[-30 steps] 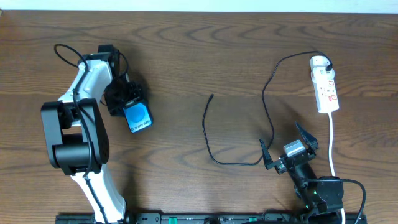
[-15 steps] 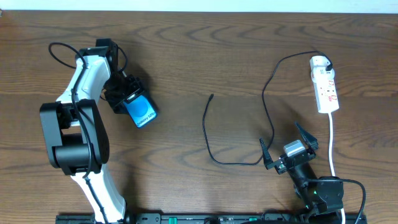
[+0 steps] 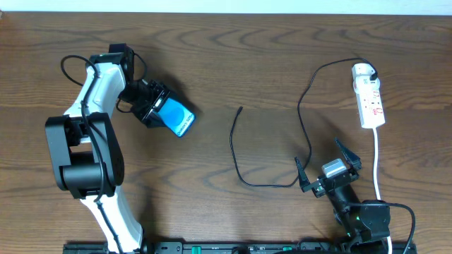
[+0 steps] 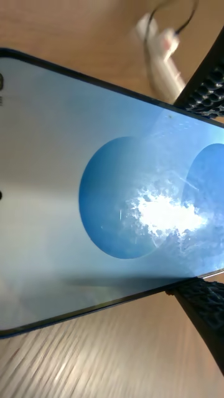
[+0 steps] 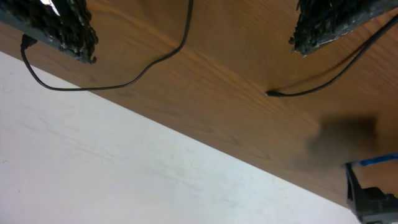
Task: Plug charger to phone and switch on socket
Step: 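Lift the phone with the left gripper and rotate it upright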
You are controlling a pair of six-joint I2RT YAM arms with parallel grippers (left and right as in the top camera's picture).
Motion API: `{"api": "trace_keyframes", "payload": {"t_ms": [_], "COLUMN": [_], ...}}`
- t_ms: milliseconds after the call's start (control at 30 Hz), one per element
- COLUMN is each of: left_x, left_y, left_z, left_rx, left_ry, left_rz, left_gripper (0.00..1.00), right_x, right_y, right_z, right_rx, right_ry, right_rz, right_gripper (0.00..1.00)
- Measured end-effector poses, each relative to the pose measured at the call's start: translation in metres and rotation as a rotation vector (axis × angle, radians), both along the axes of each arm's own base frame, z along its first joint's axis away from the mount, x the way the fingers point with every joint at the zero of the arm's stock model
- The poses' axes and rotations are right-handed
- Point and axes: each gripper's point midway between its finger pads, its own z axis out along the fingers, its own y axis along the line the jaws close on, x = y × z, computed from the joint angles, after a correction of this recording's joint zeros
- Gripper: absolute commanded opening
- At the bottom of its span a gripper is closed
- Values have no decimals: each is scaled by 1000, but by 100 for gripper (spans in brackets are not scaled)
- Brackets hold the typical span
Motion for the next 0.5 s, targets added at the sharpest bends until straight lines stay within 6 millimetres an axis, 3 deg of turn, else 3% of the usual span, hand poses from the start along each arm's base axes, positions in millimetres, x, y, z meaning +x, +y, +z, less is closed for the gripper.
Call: {"api": "trace_keyframes", "payload": {"t_ms": [500], "left_x": [10], "left_y": [-49], "left_z": [31], "left_rx": [-266], "left_ry": [62], "left_rz": [112], "left_gripper": [62], "right_x": [0], "right_y": [0], "right_z": [0], "right_rx": [0], "right_ry": [0], "right_rz": [0], "right_gripper": [99]}}
